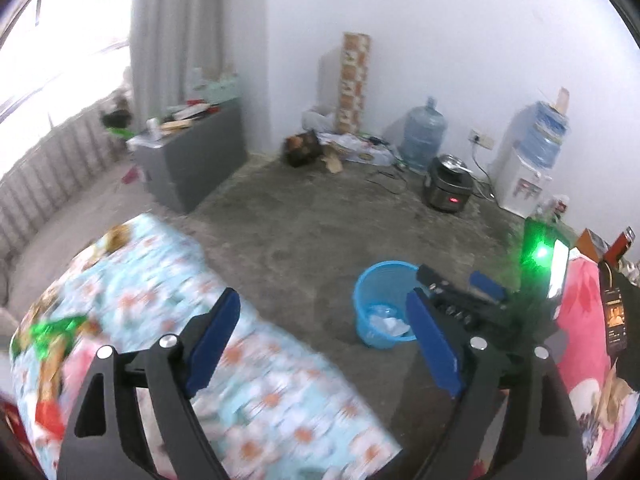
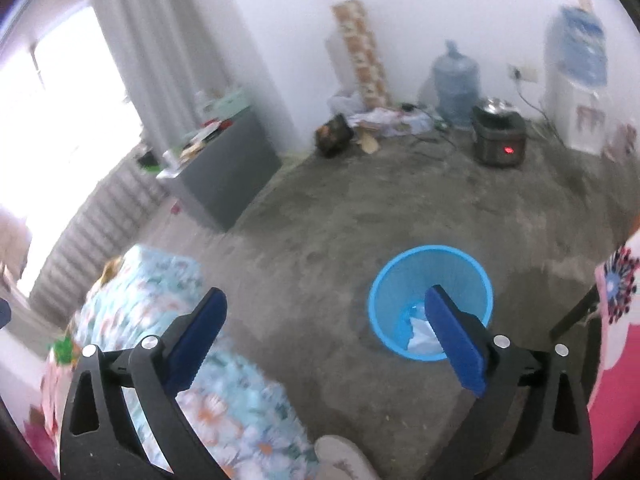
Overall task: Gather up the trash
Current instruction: 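Move both tools back over the bedspread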
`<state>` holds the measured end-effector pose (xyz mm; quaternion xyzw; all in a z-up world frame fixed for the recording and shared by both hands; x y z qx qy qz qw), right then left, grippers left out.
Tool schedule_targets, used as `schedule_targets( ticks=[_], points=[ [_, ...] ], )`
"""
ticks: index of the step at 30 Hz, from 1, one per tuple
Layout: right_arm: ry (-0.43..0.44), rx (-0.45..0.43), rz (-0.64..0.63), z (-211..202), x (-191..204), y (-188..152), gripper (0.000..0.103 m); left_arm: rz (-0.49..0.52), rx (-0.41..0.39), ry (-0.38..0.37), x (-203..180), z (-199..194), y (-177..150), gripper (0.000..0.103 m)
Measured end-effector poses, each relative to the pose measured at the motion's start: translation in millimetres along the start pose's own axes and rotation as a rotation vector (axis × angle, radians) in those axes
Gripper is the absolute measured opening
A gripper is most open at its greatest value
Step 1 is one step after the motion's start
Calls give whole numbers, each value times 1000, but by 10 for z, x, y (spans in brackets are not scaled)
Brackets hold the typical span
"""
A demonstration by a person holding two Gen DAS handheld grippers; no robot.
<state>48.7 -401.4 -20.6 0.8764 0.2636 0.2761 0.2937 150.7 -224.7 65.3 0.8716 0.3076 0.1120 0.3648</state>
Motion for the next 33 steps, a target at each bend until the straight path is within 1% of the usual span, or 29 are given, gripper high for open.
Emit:
schedule_targets(
  ticks=[2, 3, 4, 5, 6, 8, 11, 14, 17, 19, 20, 21, 22, 23, 24, 27, 29, 30, 33],
  points=[
    [22, 15, -47, -42, 171, -68, 95, -46, -18, -1, 215, -191, -181, 89],
    [31, 13, -70, -71, 241, -96, 95, -87, -37, -15, 343, -317, -300, 95],
    [38, 5, -93, -118, 319, -125, 95, -131, -54, -22, 457, -429, -422, 98],
    [40, -3, -120, -161, 396, -152, 95, -154, -62, -22, 521, -487, -479, 98],
    [24, -6, -146, -182, 461, -185, 95, -191, -74, -16, 642, -598, -626, 97],
    [-21, -5, -187, -195, 551, -244, 95, -222, -82, 6, 770, -695, -765, 97],
    [-28, -26, -275, -276, 769, -359, 95, -285, -85, 60, 992, -862, -1074, 97],
    [-29, -83, -374, -400, 968, -475, 95, -346, -102, 109, 1265, -1051, -1388, 97],
    [-21, -124, -455, -483, 1132, -560, 95, -392, -133, 194, 1466, -1240, -1661, 97],
    [24, -135, -493, -539, 1253, -637, 95, -404, -155, 246, 1563, -1354, -1773, 97],
    [66, -129, -506, -554, 1304, -665, 95, -405, -163, 261, 1596, -1394, -1821, 97],
    [130, -113, -508, -566, 1354, -698, 95, -404, -173, 275, 1628, -1429, -1881, 97],
    [176, -98, -503, -598, 1410, -727, 95, -403, -182, 283, 1657, -1454, -1933, 97],
    [245, -73, -486, -611, 1455, -772, 95, -405, -187, 290, 1682, -1476, -1981, 97],
    [278, -59, -473, -610, 1478, -782, 95, -407, -189, 298, 1701, -1481, -2025, 97],
    [344, -16, -427, -576, 1559, -843, 95, -406, -201, 269, 1722, -1445, -2103, 97],
    [385, 28, -400, -541, 1631, -910, 95, -401, -209, 267, 1715, -1422, -2108, 97],
    [419, 65, -380, -507, 1674, -945, 95, -395, -217, 267, 1728, -1413, -2104, 97],
    [497, 124, -367, -473, 1820, -1069, 95, -383, -245, 276, 1780, -1373, -2073, 97]
  ],
)
Point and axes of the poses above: each gripper's, at about its wrist camera, not at the fingertips, and z roughly the way its jaws point, x to its left, y to its top, the point moved 6 cm from there along z, roughly the way its jaws point, and after that the axes turned 2 degrees about z, right-handed, at the moved point
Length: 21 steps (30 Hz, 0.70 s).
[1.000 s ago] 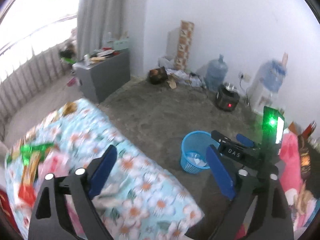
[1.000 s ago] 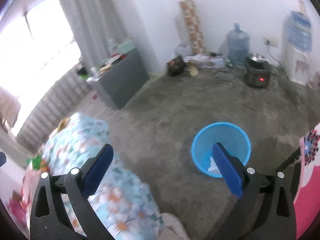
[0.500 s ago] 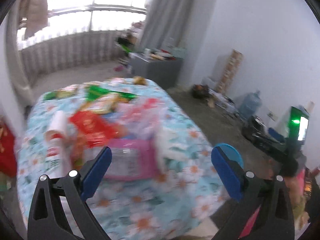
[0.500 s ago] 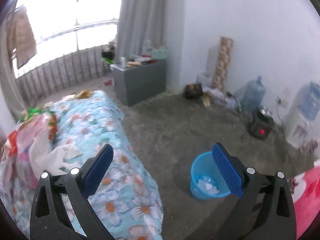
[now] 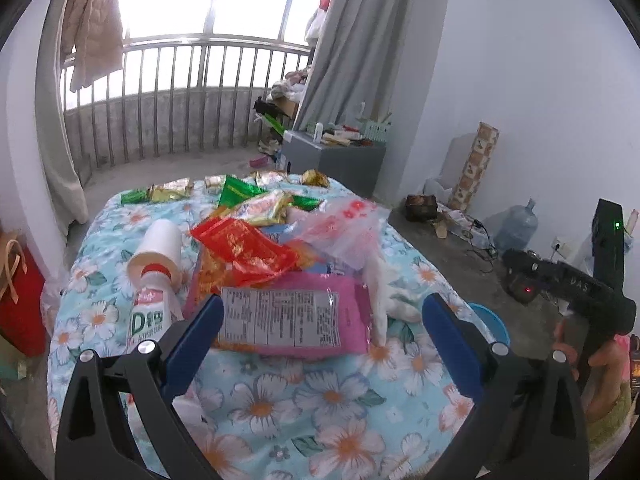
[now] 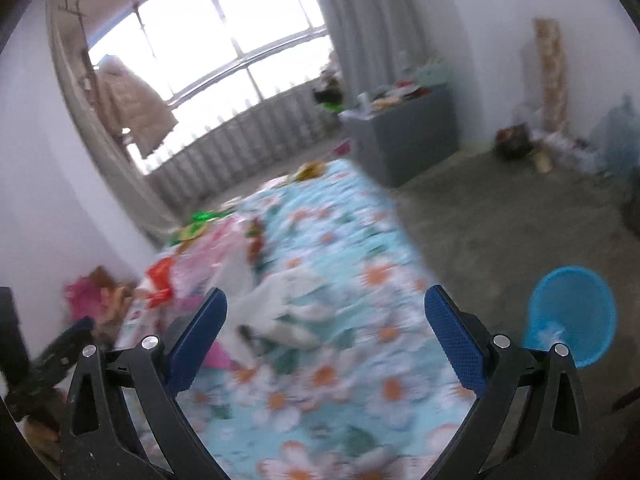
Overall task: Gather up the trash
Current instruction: 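Move both tools back over the bedspread, then grasp the clear plastic bag with the left gripper while the right gripper grasps the white glove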
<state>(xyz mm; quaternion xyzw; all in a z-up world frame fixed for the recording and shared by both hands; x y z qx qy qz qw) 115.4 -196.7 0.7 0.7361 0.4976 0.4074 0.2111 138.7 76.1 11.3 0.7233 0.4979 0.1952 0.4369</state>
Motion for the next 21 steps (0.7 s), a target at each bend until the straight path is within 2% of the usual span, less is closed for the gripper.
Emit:
schedule_targets(
  ticks=[3, 8, 10, 17, 21],
  points=[
    [70, 49, -13, 192, 179, -103, 92, -7, -16, -18, -18, 82, 42, 95],
    [195, 148, 7, 536, 400, -207, 78, -67, -1, -45, -10, 319, 126, 81],
    [231, 182, 7, 691, 494, -222, 74, -131, 19, -72, 20, 450, 167, 74],
    [302, 250, 1, 1016, 679, -256, 57, -307, 98, -130, 147, 833, 230, 59],
    [327, 273, 8, 1097, 738, -284, 51, -358, 142, -138, 202, 982, 195, 52]
  ],
)
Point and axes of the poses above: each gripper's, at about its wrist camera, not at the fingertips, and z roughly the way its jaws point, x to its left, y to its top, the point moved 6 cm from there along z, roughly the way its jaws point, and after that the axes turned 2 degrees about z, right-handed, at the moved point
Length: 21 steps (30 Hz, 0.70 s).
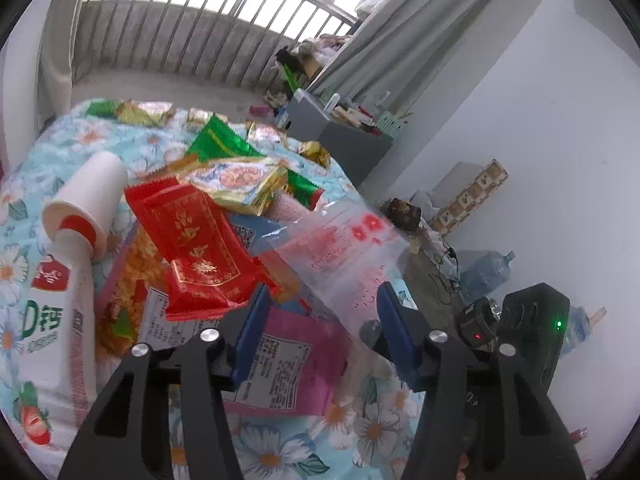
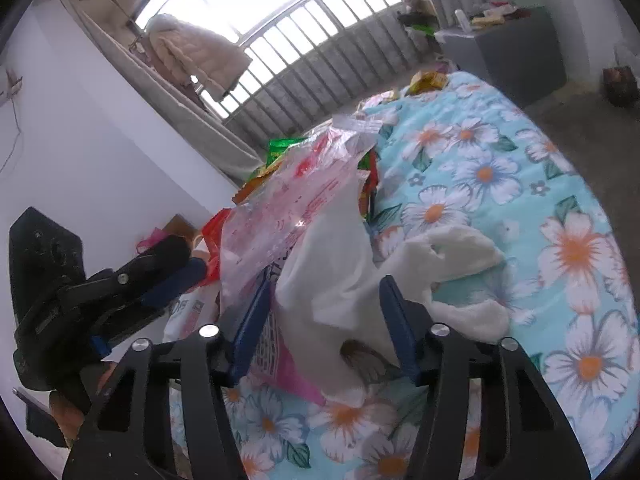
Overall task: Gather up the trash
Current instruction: 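Grasp the clear plastic bag with the left gripper while the right gripper grasps the white glove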
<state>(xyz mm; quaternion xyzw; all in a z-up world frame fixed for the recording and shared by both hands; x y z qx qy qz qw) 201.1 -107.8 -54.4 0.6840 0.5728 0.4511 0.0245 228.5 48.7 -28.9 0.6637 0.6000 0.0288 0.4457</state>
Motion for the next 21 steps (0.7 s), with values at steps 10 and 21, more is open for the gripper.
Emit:
schedule_targets(
  ticks=[10, 21],
  points=[
    [30, 6, 40, -50, -41, -51, 23, -91, 47, -8, 97, 160, -43, 23],
    [17, -30, 66, -340, -39, -139, 4, -65, -13, -45, -3, 25, -12, 5]
  ],
)
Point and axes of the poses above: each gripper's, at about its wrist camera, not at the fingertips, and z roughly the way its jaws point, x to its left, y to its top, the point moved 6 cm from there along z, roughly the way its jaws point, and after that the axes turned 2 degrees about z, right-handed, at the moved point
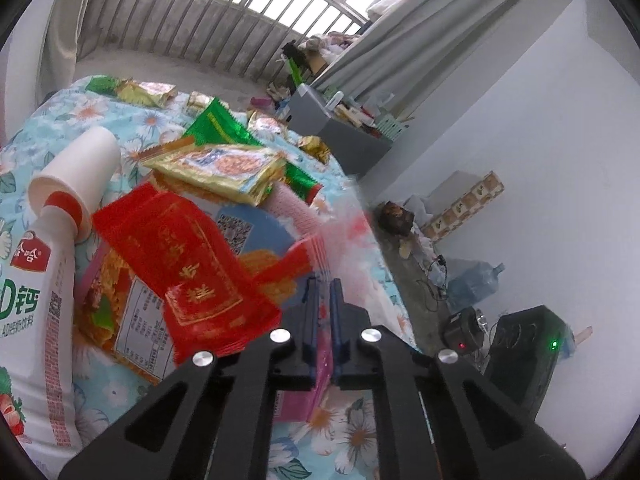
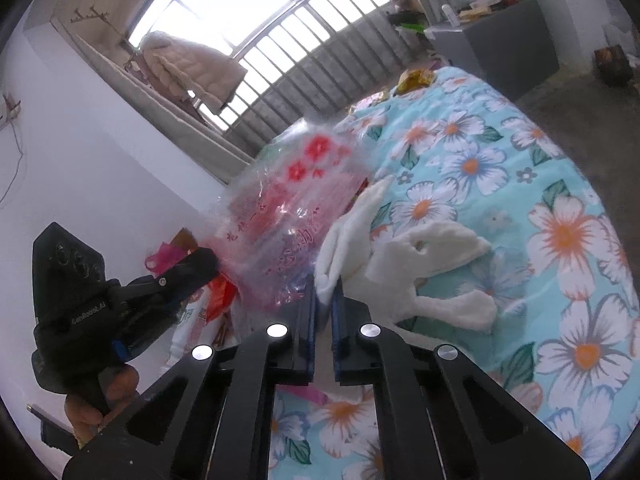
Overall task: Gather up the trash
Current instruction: 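Grasp the clear plastic bag with the left gripper while the right gripper grasps the white glove, then carry the bag and glove to the blue wastebasket and open both grippers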
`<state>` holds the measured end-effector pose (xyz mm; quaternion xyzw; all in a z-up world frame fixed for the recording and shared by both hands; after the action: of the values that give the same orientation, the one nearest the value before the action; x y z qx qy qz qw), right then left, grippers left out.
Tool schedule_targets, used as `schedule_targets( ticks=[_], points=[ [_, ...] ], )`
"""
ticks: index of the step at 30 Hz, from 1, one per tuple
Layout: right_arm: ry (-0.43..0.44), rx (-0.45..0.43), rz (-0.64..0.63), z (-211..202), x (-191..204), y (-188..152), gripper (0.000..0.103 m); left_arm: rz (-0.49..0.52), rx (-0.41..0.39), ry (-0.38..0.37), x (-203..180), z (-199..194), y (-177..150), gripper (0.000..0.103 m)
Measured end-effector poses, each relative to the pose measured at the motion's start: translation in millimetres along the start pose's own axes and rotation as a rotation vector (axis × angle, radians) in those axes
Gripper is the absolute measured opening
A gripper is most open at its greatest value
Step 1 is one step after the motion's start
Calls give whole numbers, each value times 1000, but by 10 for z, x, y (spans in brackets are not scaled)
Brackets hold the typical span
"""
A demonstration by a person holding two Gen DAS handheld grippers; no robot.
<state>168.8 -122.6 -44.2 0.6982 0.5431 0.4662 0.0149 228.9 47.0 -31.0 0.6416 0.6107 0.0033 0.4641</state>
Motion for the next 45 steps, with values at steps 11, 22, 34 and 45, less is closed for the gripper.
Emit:
schedule_targets(
  ticks=[11, 22, 34, 45],
  points=[
    [-40, -65, 22, -397, -80, 51, 4, 78, -104, -108, -306, -265, 52, 0],
    [-51, -161, 31, -843, -76, 116, 3, 172, -177, -209, -649, -519, 65, 0],
    [-43, -232, 47, -1198, -172, 145, 3, 253, -200, -308, -1014, -762, -4, 0],
    [-4, -330, 69, -1590, -329, 228, 3, 353, -178, -351, -1505, -743, -73, 0]
  ],
)
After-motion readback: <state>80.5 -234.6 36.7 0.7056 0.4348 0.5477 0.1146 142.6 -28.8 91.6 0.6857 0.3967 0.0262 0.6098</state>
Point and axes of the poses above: each gripper's, at about its wrist camera, not at the fingertips, and z roughly the way its jaws point, x to its left, y to its top, the point moved 6 cm from there along z, roughly the way its jaws point, and after that the axes turned 2 degrees about z, right-handed, at the moved point
